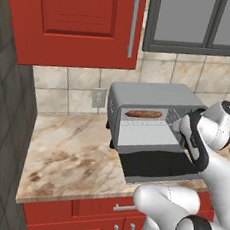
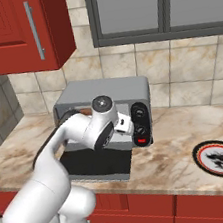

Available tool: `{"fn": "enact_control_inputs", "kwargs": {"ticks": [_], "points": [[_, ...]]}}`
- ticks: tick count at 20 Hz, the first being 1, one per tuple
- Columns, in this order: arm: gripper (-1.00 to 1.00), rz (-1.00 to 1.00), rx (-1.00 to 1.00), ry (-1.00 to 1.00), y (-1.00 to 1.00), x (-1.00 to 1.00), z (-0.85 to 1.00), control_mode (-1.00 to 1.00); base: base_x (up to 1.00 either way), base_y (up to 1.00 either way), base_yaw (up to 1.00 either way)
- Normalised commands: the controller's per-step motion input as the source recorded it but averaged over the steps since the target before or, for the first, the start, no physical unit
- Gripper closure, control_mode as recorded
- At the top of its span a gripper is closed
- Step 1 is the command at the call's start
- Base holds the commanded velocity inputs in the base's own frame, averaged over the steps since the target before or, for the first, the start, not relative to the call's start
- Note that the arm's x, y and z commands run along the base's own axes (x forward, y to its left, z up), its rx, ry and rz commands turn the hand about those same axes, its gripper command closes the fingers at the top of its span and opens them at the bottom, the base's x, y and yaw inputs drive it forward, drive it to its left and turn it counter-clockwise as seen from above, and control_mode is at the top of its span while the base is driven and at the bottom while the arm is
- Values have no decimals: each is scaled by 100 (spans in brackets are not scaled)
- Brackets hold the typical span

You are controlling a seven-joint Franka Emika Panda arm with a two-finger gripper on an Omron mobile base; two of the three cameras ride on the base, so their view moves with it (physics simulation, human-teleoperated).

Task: Pull the toaster oven rack outwards. Pick up the baguette from the plate and place it on the toaster oven rack. Close the toaster oven door fully and set the temperature to the lowest setting.

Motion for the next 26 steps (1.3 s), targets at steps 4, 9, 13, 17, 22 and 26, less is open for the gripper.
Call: {"fn": "enact_control_inputs", "kwargs": {"ticks": [4, 9, 13, 17, 22, 26], "points": [[-100, -12, 25, 12, -55, -33, 0, -100, 0, 0, 0], [-100, -12, 31, 12, -57, -36, -7, -100, 0, 0, 0], [-100, -8, 28, 11, -47, -31, -21, -100, 0, 0, 0], [-100, -1, 25, 1, -11, -36, -43, -100, 0, 0, 0], [-100, 0, 27, -5, 0, -49, -58, -100, 0, 0, 0], [-100, 0, 30, -12, 0, -47, -53, -100, 0, 0, 0]]}}
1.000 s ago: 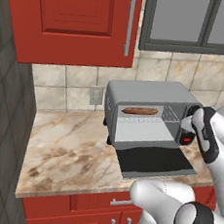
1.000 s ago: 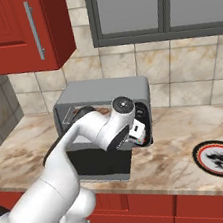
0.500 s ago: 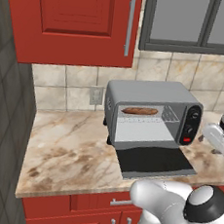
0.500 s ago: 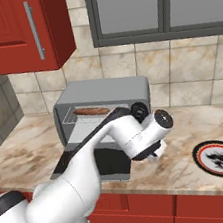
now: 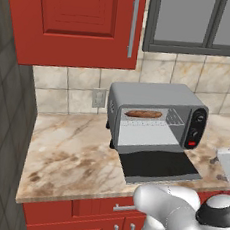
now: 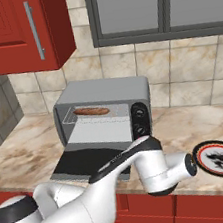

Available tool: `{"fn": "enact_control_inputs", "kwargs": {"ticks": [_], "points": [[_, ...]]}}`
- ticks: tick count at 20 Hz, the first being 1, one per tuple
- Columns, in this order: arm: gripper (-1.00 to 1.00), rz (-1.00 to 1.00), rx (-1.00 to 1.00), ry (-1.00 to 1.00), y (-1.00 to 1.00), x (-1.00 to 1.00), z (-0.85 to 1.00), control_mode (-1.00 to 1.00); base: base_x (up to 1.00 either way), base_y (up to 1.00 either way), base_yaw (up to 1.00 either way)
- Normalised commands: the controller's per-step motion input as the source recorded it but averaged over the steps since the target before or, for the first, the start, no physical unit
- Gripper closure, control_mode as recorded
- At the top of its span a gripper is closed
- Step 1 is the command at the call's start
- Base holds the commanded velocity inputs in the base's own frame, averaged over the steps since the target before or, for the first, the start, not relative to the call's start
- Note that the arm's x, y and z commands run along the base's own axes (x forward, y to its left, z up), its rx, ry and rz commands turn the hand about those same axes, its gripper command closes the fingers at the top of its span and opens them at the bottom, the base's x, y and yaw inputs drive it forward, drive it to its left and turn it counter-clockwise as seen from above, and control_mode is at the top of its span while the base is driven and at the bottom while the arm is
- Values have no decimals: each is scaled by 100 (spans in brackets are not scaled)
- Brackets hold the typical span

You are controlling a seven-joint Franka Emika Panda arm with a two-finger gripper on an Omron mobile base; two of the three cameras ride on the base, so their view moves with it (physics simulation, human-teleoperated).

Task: Pull the toaster oven rack outwards. Pick up the baguette from the plate and place it on the toaster oven rack. Close the toaster oven door fully and set the temperature to the lowest setting.

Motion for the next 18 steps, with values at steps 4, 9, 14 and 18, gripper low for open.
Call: {"fn": "enact_control_inputs", "kwargs": {"ticks": [4, 9, 14, 18], "points": [[-100, 0, 24, -4, 0, -21, -30, -100, 0, 0, 0], [-100, 0, 11, 0, 0, -1, -1, -100, 0, 0, 0], [-100, 0, 3, 0, 4, 0, 0, -100, 0, 0, 0], [-100, 0, 0, 0, 15, 0, -9, -100, 0, 0, 0]]}}
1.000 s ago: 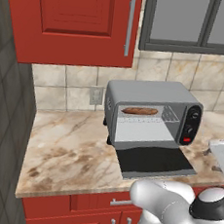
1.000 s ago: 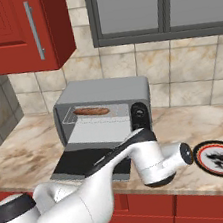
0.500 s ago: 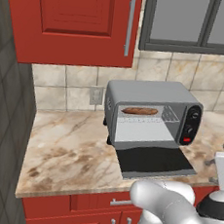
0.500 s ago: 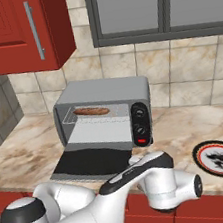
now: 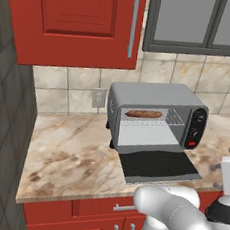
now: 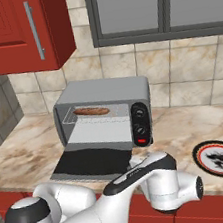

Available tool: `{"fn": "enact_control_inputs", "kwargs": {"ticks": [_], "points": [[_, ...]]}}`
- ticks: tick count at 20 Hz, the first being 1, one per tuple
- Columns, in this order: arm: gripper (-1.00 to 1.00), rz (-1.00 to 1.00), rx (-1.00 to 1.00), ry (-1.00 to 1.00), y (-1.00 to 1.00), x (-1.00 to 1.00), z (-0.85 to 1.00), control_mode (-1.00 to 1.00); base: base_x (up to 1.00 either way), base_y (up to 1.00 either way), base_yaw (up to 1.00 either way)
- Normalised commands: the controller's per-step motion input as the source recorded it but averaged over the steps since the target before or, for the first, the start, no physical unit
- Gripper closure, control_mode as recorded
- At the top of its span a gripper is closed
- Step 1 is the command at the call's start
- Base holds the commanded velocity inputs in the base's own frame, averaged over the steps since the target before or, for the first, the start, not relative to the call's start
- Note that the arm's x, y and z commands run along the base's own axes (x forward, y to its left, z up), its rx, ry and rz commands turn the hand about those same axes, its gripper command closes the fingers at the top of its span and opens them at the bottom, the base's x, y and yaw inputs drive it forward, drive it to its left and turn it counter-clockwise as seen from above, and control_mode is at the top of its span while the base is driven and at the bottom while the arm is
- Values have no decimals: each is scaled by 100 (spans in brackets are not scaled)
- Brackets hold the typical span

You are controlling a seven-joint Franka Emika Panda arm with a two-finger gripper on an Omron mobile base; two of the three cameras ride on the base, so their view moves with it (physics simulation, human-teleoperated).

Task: Pull the toaster oven rack outwards. Pick up the baguette from the plate and place it on the toaster oven rack. Close the toaster oven door fully and set the temperature to the lowest setting.

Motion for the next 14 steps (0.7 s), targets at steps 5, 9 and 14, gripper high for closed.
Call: {"fn": "enact_control_inputs", "kwargs": {"ticks": [5, 9, 14], "points": [[-100, 0, 0, 0, 17, 10, -5, -100, 0, 0, 0], [-100, 0, 0, 0, 10, 29, 0, -100, 0, 0, 0], [-100, 0, 0, 0, 8, 33, 0, -100, 0, 0, 0]]}}
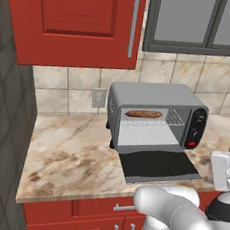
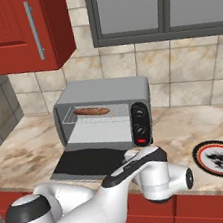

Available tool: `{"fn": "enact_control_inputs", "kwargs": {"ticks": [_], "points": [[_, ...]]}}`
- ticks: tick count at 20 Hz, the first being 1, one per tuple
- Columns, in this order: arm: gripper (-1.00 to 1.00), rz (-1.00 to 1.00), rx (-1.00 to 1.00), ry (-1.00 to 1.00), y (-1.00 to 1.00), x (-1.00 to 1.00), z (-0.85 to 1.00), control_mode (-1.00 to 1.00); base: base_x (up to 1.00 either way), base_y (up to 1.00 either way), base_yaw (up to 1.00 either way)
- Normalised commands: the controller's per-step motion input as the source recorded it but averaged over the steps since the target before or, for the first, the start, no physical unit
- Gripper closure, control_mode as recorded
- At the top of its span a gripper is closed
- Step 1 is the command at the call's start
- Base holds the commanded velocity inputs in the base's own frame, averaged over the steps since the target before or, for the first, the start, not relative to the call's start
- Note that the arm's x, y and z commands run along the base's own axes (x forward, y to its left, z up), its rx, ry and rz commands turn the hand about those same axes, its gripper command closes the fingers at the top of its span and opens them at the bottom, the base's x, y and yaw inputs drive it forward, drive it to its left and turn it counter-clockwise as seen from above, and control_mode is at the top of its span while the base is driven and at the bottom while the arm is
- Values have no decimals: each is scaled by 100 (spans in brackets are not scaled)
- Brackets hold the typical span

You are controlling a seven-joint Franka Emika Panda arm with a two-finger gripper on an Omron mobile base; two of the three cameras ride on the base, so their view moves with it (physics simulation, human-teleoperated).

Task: Pull the toaster oven rack outwards. Pick up the baguette from the plate and place it on the toaster oven rack. Close the toaster oven door fully and set the temperature to the lowest setting.

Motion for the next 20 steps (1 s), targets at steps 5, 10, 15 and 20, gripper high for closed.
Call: {"fn": "enact_control_inputs", "kwargs": {"ticks": [5, 10, 15, 20], "points": [[-100, 0, 0, 0, 3, 24, -8, -100, 0, 0, 0], [-100, 0, 0, 1, 0, 1, -31, -100, 0, 0, 0], [-100, 0, 0, 0, 0, 0, -30, -100, 0, 0, 0], [-100, 0, 0, 0, 0, 0, -18, -100, 0, 0, 0]]}}
